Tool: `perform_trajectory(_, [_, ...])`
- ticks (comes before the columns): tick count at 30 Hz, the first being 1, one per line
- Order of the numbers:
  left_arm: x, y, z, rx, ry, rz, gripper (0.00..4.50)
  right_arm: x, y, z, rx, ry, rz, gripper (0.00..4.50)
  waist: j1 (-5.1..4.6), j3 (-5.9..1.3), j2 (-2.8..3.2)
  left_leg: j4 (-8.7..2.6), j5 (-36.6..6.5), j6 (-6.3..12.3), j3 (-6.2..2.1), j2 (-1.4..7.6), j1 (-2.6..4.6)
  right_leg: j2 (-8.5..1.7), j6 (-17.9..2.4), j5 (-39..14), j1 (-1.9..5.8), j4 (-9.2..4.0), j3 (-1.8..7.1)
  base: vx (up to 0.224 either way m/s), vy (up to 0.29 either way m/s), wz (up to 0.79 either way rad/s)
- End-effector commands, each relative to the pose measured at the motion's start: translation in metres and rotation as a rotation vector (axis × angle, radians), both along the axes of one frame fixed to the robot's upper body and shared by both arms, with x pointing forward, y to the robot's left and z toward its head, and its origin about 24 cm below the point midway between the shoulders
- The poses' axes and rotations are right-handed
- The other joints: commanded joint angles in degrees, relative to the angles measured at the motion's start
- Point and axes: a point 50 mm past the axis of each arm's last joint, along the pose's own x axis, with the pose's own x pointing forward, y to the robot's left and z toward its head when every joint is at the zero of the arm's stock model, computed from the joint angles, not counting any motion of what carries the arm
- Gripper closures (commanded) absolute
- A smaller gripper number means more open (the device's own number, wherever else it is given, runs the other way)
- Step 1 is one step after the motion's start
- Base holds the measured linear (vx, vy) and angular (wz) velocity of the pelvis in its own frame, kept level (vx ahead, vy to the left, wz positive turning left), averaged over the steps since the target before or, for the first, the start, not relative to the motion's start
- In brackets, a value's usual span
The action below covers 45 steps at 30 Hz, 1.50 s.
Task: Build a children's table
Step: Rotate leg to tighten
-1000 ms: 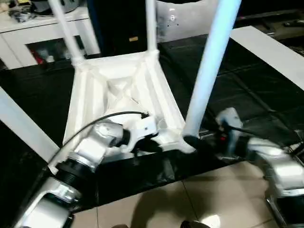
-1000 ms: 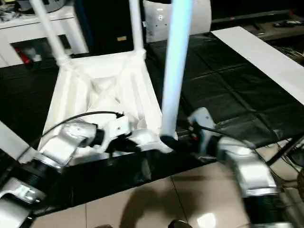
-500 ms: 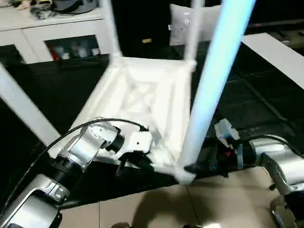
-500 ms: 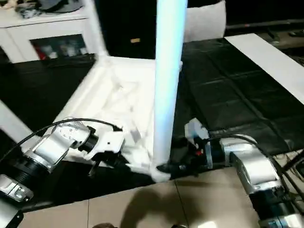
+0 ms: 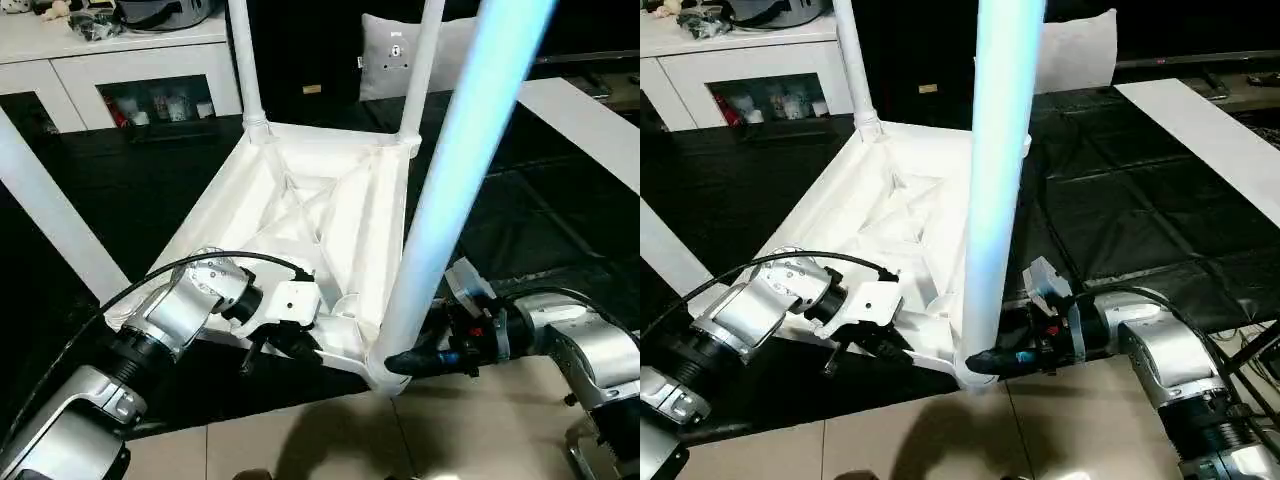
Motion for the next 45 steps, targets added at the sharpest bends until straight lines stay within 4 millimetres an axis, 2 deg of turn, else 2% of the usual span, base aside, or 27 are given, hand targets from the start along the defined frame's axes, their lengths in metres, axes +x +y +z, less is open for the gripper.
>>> perform_trajectory(1, [-0.009, -0.004, -0.007, 0.036, 0.057, -0.081, 4.5, 0.001, 0.003, 0.003, 0.019, 0.001, 0.014, 2.17, -0.09, -4.33, -0.65, -4.22, -0.71, 5.31, 0.01, 2.6, -0.69, -3.24, -9.83, -14.57, 4.03, -2.99, 3.82, 0.0, 0.0, 0.0])
perform_trajectory(6, [-0.008, -0.003, -0.007, 0.002, 0.089, -0.01, 4.5, 0.005, 0.009, 0.0, 0.026, -0.012, -0.073, 2.36, -0.36, -4.24, -0.73, -4.34, -1.72, 4.57, 0.07, 2.45, -0.78, -3.23, -9.32, -15.82, 4.2, -3.19, 3.8, 0.0, 0.0, 0.0])
perform_trajectory(7, [-0.008, -0.003, -0.007, -0.008, 0.093, 0.015, 4.5, 0.007, 0.012, -0.002, 0.026, -0.02, -0.112, 2.37, -0.36, -4.07, -0.45, -4.43, -2.58, 4.13, 0.09, 2.36, -0.75, -3.24, -9.0, -17.43, 4.14, -3.45, 3.75, 0.0, 0.0, 0.0])
perform_trajectory(10, [-0.005, -0.005, -0.006, -0.067, 0.112, 0.141, 4.5, 0.02, 0.022, -0.004, 0.022, -0.056, -0.3, 2.4, -1.28, -3.56, -0.66, -4.78, -5.98, 2.25, 0.28, 1.9, -0.57, -3.04, -6.66, -23.59, 4.14, -4.35, 3.51, 0.0, 0.0, 0.0])
perform_trajectory(11, [-0.005, -0.008, -0.004, -0.086, 0.121, 0.165, 4.5, 0.024, 0.024, -0.005, 0.011, -0.063, -0.355, 2.41, -1.89, -3.22, -0.88, -4.78, -8.04, 1.39, 0.2, 1.38, -0.52, -2.95, -4.2, -29.33, 4.2, -5.25, 3.0, 0.0, 0.0, 0.0])
perform_trajectory(13, [-0.004, -0.018, 0.005, -0.159, 0.143, 0.23, 4.5, 0.036, 0.026, -0.007, -0.016, -0.068, -0.495, 2.43, -3.25, -2.96, -0.75, -4.65, -11.16, 0.4, 0.03, 1.13, -0.03, -2.86, -1.12, -35.64, 3.78, -6.32, 2.24, 0.0, 0.0, 0.0])
perform_trajectory(16, [0.001, -0.03, 0.009, -0.205, 0.118, 0.314, 4.5, 0.052, 0.032, -0.012, -0.066, -0.068, -0.711, 2.44, -5.71, -2.88, -0.5, -4.64, -14.28, -0.02, -0.72, 1.09, -0.78, -2.64, 0.63, -36.46, 4.39, -6.8, 0.85, 0.0, 0.0, 0.0])
perform_trajectory(17, [0.003, -0.032, 0.008, -0.2, 0.105, 0.338, 4.5, 0.055, 0.034, -0.013, -0.071, -0.067, -0.752, 2.44, -7.61, -2.8, 0.37, -4.41, -18.34, -0.07, -1.23, 1.22, -0.53, -2.59, 2.49, -37.23, 4.49, -7.97, -0.6, 0.0, 0.0, 0.0])
perform_trajectory(19, [0.007, -0.035, 0.005, -0.203, 0.088, 0.392, 4.5, 0.058, 0.037, -0.016, -0.08, -0.062, -0.8, 2.45, -9.57, -2.64, 0.8, -4.76, -22.79, 0.26, -1.87, 2.07, -0.61, -2.67, 3.33, -35.7, 5.27, -8.37, -1.91, 0.0, 0.0, 0.0])
perform_trajectory(20, [0.011, -0.038, 0.004, -0.212, 0.071, 0.442, 4.5, 0.06, 0.039, -0.018, -0.083, -0.061, -0.831, 2.45, -9.7, -2.55, 1.39, -5.15, -25.38, 0.47, -2.01, 2.74, 0.11, -2.72, 2.83, -34.35, 5.24, -8.34, -2.05, 0.0, 0.0, 0.0])
perform_trajectory(21, [0.015, -0.04, 0.004, -0.217, 0.048, 0.486, 4.5, 0.062, 0.04, -0.019, -0.069, -0.061, -0.867, 2.45, -10.6, -2.46, 1.27, -6.09, -28.82, 0.38, -2.77, 3.81, -0.49, -2.89, 2.15, -30.5, 6.07, -6.92, -1.54, 0.0, 0.0, 0.0])
perform_trajectory(22, [0.015, -0.04, 0.004, -0.217, 0.048, 0.486, 4.5, 0.062, 0.04, -0.019, -0.069, -0.061, -0.867, 2.45, -10.87, -2.43, 1.0, -6.14, -30.57, 0.23, -2.62, 3.58, 0.18, -2.98, 1.61, -30.21, 5.46, -7.08, -1.08, 0.0, 0.0, 0.0])
perform_trajectory(23, [0.018, -0.04, 0.004, -0.219, 0.03, 0.509, 4.5, 0.063, 0.04, -0.019, -0.051, -0.067, -0.888, 2.12, -11.3, -2.46, 0.65, -4.99, -28.46, -0.08, -2.08, 2.07, 0.76, -3.48, 1.83, -34.26, 4.77, -8.41, -1.74, 0.0, 0.0, 0.0])
perform_trajectory(24, [0.019, -0.041, 0.004, -0.219, 0.02, 0.528, 4.5, 0.064, 0.041, -0.019, -0.041, -0.071, -0.906, 1.92, -11.46, -2.51, 0.49, -4.44, -26.37, -0.09, -1.75, 1.38, 0.7, -3.62, 2.17, -36.04, 4.61, -8.94, -2.12, 0.0, 0.0, 0.0])
perform_trajectory(25, [0.019, -0.041, 0.004, -0.216, 0.016, 0.533, 4.5, 0.064, 0.041, -0.018, -0.033, -0.067, -0.91, 1.92, -11.55, -2.58, 0.6, -3.92, -22.84, 0.18, -1.54, 0.81, 0.26, -3.79, 2.8, -37.27, 4.81, -9.38, -2.71, 0.0, 0.0, 0.0])
perform_trajectory(26, [0.02, -0.041, 0.004, -0.209, 0.006, 0.543, 4.5, 0.064, 0.042, -0.017, -0.02, -0.066, -0.912, 1.78, -11.57, -2.61, 0.75, -3.97, -21.98, 0.32, -1.6, 0.93, 0.1, -3.84, 2.86, -36.86, 4.95, -9.36, -2.76, 0.0, 0.0, 0.0])
perform_trajectory(28, [0.021, -0.038, 0.003, -0.188, -0.012, 0.555, 4.5, 0.061, 0.042, -0.016, -0.012, -0.082, -0.894, 1.68, -11.21, -2.97, 0.84, -4.42, -19.94, 0.75, -1.75, 1.43, 0.06, -3.67, 1.18, -32.04, 4.81, -8.7, -1.88, 0.0, 0.0, 0.0])
perform_trajectory(32, [0.022, -0.034, 0.002, -0.169, -0.026, 0.56, 4.5, 0.057, 0.037, -0.015, -0.007, -0.11, -0.871, 1.34, -9.62, -3.87, 0.65, -4.65, -9.37, 3.05, -1.78, 1.94, -1.37, -3.62, -4.69, -18.89, 5.37, -5.98, 0.2, 0.0, 0.0, 0.0])
perform_trajectory(33, [0.022, -0.032, 0.001, -0.165, -0.028, 0.559, 4.5, 0.056, 0.036, -0.015, 0.0, -0.113, -0.862, 1.25, -9.62, -3.87, 0.65, -4.65, -9.37, 3.05, -1.78, 1.94, -1.37, -3.62, -4.69, -18.89, 5.37, -5.98, 0.2, 0.0, 0.0, 0.0])
perform_trajectory(34, [0.023, -0.029, 0.0, -0.156, -0.034, 0.553, 4.5, 0.053, 0.031, -0.014, 0.006, -0.124, -0.832, 1.13, -8.6, -4.22, 0.34, -4.34, -4.83, 4.52, -1.6, 1.77, -1.34, -3.43, -6.28, -15.5, 5.04, -5.22, 0.89, 0.0, 0.0, 0.0])
perform_trajectory(35, [0.023, -0.026, -0.001, -0.146, -0.04, 0.546, 4.5, 0.047, 0.025, -0.013, 0.009, -0.137, -0.785, 1.01, -8.16, -4.33, 0.06, -4.2, -2.6, 5.87, -1.57, 1.82, -1.81, -3.49, -7.25, -13.6, 5.4, -4.53, 1.33, 0.0, 0.0, 0.0])
perform_trajectory(37, [0.024, -0.023, -0.002, -0.13, -0.046, 0.527, 4.5, 0.042, 0.016, -0.011, 0.002, -0.151, -0.732, 0.94, -7.29, -4.62, 0.24, -3.85, 0.15, 7.28, -1.42, 1.72, -1.78, -3.47, -7.73, -11.17, 5.24, -4.2, 1.49, 0.0, 0.0, 0.0])
perform_trajectory(38, [0.023, -0.021, -0.003, -0.119, -0.047, 0.512, 4.5, 0.039, 0.012, -0.011, -0.003, -0.155, -0.706, 0.81, -6.68, -4.71, -0.05, -3.66, 2.27, 8.21, -1.31, 1.66, -2.0, -3.43, -8.02, -9.62, 5.21, -3.8, 1.59, 0.0, 0.0, 0.0])
perform_trajectory(40, [0.023, -0.019, -0.004, -0.108, -0.049, 0.496, 4.5, 0.036, 0.007, -0.01, -0.01, -0.159, -0.681, 0.66, -5.47, -4.38, 0.07, -3.73, 1.86, 8.73, -1.02, 1.85, -1.75, -3.35, -7.41, -12.5, 4.86, -4.13, 1.52, 0.0, 0.0, 0.0])
perform_trajectory(43, [0.022, -0.014, -0.006, -0.072, -0.052, 0.445, 4.5, 0.03, -0.005, -0.006, -0.026, -0.172, -0.615, 0.5, -5.25, -4.05, -0.08, -4.02, -1.45, 6.95, -0.82, 1.85, -1.54, -3.23, -6.27, -17.59, 4.75, -4.87, 1.3, 0.0, 0.0, 0.0])
perform_trajectory(44, [0.022, -0.014, -0.006, -0.072, -0.052, 0.445, 4.5, 0.03, -0.005, -0.006, -0.026, -0.172, -0.615, 0.45, -4.95, -3.87, -0.11, -4.23, -3.88, 6.06, -0.75, 1.81, -1.43, -3.2, -4.57, -21.14, 4.75, -5.34, 1.32, 0.0, 0.0, 0.0])
perform_trajectory(45, [0.021, -0.011, -0.006, -0.056, -0.052, 0.422, 4.5, 0.029, -0.01, -0.004, -0.033, -0.177, -0.589, 0.35, -4.88, -3.77, -0.04, -4.33, -4.6, 5.73, -0.77, 1.87, -1.3, -3.2, -4.25, -22.15, 4.65, -5.53, 1.27, 0.0, 0.0, 0.0])
